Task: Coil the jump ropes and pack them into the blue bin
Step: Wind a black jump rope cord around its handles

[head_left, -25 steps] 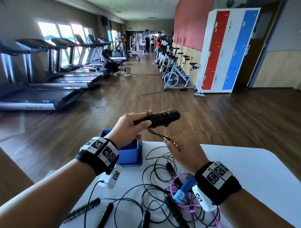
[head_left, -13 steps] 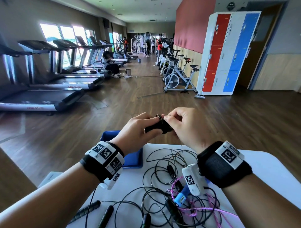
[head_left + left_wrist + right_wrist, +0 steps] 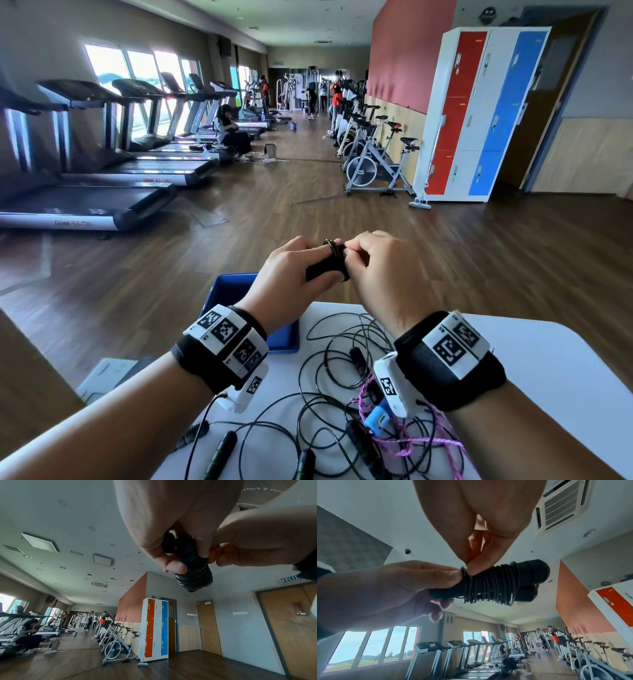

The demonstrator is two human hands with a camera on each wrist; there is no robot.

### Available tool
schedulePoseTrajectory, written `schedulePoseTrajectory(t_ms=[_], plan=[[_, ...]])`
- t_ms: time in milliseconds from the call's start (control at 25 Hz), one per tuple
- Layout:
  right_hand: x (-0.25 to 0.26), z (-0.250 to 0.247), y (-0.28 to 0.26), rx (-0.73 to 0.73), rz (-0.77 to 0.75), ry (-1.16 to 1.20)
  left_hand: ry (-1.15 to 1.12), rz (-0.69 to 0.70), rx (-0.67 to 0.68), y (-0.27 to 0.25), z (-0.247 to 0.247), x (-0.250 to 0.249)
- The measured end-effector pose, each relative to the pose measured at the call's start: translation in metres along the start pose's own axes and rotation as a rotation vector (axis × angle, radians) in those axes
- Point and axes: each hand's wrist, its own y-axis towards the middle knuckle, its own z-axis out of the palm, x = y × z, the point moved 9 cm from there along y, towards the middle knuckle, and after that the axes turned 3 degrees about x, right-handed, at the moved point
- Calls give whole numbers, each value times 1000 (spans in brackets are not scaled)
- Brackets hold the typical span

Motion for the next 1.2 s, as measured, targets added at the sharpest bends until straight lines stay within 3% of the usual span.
schedulePoseTrajectory(t_ms=[440,600,720,880,1000,1200], plan=[[-14,19,-3,50,127,130,109,34,-71,-6,1,-6],[-36,39,-14,137,449,632,119,60,-112,-14,-1,-3],[-36,50,-19,192,554,782,103,72,-144,-18,-4,0],[-38,51,-18,181,595,824,121,89,-163,-18,-6,0],[-36,44,-12,143,531,743,110,98,-152,-17,-7,-3],[-33,38,-6,121,430,659,89,-18,-105,-11,0,0]])
